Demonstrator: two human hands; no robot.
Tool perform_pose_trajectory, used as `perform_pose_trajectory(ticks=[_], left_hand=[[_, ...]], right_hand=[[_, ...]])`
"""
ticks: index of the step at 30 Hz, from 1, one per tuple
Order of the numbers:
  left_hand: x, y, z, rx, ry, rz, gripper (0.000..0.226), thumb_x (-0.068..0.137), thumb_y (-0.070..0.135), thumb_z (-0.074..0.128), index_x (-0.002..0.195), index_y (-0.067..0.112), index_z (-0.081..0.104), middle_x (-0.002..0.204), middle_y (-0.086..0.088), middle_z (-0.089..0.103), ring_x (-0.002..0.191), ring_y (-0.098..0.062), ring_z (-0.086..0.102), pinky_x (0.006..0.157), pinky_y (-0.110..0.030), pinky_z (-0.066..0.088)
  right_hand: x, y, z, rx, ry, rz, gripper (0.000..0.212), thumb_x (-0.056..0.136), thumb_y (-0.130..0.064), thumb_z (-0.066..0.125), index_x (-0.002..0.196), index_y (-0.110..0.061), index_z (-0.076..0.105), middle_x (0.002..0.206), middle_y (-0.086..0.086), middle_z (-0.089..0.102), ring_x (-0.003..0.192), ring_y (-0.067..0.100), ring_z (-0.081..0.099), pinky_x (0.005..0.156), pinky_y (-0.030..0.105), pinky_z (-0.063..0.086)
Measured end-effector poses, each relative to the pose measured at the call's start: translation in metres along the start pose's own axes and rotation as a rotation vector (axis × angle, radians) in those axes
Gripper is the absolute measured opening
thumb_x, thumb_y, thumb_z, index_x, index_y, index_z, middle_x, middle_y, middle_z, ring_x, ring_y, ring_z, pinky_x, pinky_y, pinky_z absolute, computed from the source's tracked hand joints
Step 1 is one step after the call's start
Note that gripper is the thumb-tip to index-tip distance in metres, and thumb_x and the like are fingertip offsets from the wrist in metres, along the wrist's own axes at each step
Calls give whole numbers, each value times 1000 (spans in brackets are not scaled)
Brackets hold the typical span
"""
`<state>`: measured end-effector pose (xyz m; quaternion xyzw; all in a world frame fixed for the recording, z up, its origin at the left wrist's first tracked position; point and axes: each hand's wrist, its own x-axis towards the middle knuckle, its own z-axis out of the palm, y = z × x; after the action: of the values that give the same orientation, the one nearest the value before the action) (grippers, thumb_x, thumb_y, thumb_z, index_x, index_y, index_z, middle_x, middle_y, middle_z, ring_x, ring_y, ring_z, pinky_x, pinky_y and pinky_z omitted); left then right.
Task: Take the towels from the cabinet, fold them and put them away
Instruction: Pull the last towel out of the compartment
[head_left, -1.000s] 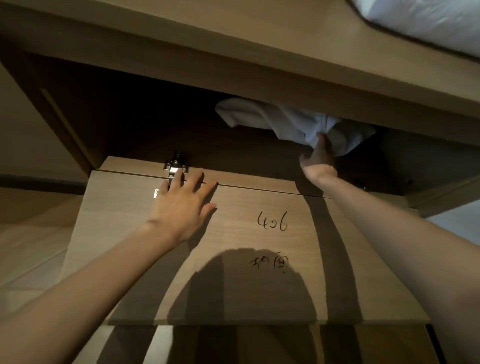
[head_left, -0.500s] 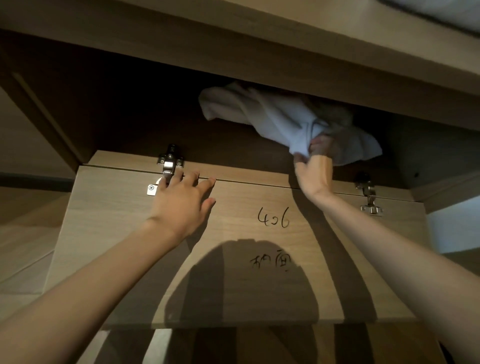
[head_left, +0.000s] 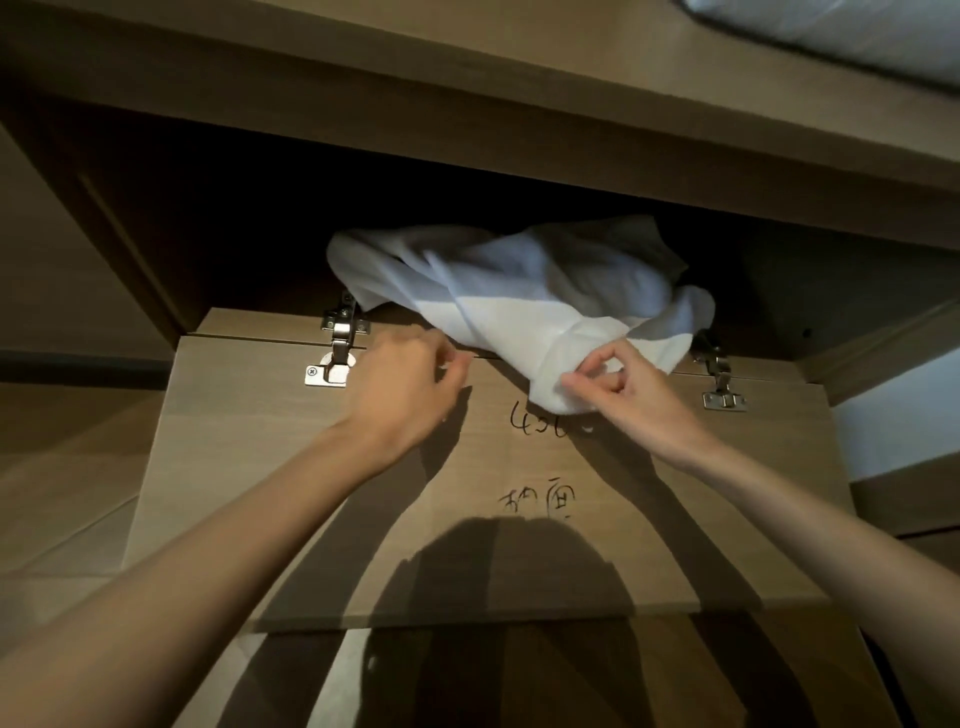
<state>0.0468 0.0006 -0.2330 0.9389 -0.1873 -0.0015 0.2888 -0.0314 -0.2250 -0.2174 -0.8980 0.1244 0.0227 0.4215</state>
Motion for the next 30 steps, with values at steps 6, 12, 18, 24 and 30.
perform_pose_trajectory(ticks=[6, 12, 18, 24, 30], left_hand=[[3, 31, -3, -246, -219, 53, 33, 93, 42, 55, 113, 18, 67, 112, 6, 66, 94, -11, 60, 80, -24, 45], [-1, 78, -37, -748, -438, -225, 44, 93, 41, 56, 124, 9, 61, 115, -7, 66, 107, -22, 62, 100, -40, 47], [-8, 120, -114, -873, -504, -470, 32, 88, 37, 65, 105, 10, 66, 106, -21, 67, 97, -30, 64, 97, -41, 50], [6, 179, -208, -909, -535, -592, 24, 85, 27, 71, 86, 3, 72, 81, -11, 64, 80, -20, 58, 95, -40, 50], [14, 249, -327, -877, -598, -551, 24, 79, 25, 77, 95, 6, 76, 90, -5, 71, 85, -11, 62, 85, -23, 52]], right_hand=[[2, 1, 3, -64, 103, -64, 6, 85, -22, 72, 80, -20, 71, 77, -11, 69, 75, 7, 63, 71, 32, 49], [-27, -63, -35, 25, 101, -109, 5, 87, -16, 70, 87, -11, 73, 79, -2, 70, 78, 20, 66, 72, 33, 52], [-61, -138, -80, 32, 33, -40, 8, 85, -21, 71, 89, -14, 74, 79, -6, 71, 74, 7, 67, 69, 23, 56], [-79, -233, -150, 94, 61, 43, 6, 84, -14, 73, 88, -11, 76, 77, -8, 71, 70, -3, 64, 63, 12, 49], [-105, -335, -217, 282, 123, 183, 8, 81, -11, 75, 79, -18, 78, 68, -9, 71, 66, -2, 63, 66, 18, 50]])
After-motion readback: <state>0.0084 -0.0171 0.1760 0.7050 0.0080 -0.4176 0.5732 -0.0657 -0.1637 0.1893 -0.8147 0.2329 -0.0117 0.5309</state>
